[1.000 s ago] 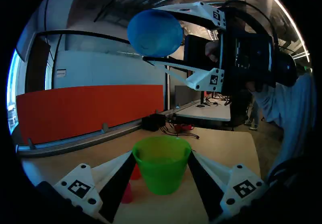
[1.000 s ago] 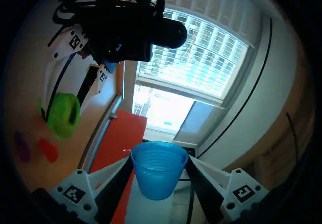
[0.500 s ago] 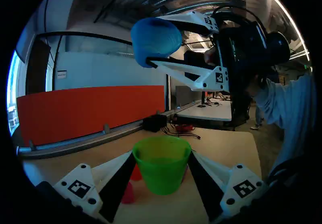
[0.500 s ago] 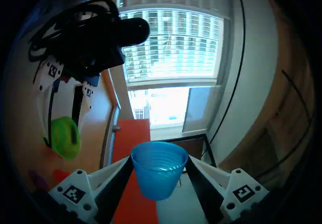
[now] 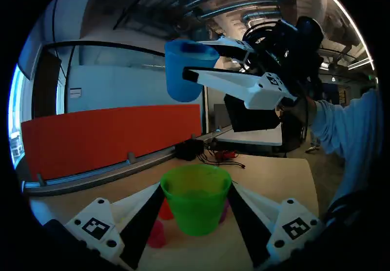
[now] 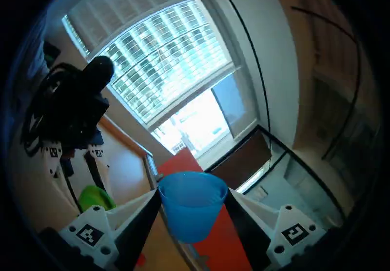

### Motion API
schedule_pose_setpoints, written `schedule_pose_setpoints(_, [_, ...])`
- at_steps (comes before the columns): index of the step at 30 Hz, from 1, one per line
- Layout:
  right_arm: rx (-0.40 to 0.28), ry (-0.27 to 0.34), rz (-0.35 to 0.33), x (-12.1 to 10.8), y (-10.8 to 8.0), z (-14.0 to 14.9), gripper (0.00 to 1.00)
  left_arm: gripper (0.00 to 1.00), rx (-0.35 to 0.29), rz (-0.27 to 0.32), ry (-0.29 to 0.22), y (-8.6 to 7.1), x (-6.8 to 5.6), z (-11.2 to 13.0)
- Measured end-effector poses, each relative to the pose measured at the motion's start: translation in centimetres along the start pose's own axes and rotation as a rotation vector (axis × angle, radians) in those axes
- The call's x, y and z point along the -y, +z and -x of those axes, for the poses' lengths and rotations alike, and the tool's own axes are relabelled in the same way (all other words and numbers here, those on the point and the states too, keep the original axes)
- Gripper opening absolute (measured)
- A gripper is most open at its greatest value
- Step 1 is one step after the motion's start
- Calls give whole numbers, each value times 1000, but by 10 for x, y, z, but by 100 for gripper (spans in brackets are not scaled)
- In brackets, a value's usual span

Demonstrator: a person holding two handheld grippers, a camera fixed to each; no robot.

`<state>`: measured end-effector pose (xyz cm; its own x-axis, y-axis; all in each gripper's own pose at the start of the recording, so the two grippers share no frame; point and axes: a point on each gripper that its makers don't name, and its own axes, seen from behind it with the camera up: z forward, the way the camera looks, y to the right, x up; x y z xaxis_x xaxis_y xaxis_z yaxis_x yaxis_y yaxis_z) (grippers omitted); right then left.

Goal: Pour water

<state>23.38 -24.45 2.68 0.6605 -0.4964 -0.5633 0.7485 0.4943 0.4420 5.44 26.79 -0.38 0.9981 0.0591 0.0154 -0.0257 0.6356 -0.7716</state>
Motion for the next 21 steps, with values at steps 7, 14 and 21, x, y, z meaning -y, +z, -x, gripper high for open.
schedule_pose_setpoints(7, [-1,294,-29,11,-4,-3,91,87,-2,-6,8,-2,2,-2])
schedule_pose_setpoints(14, [-14,596,-73,16,-5,-13,91,87,-6,-15,12,-4,7,-5])
schedule_pose_setpoints(21, [-13,717,-89,13,-5,-12,91,87,-6,-28,16,-7,12,-6])
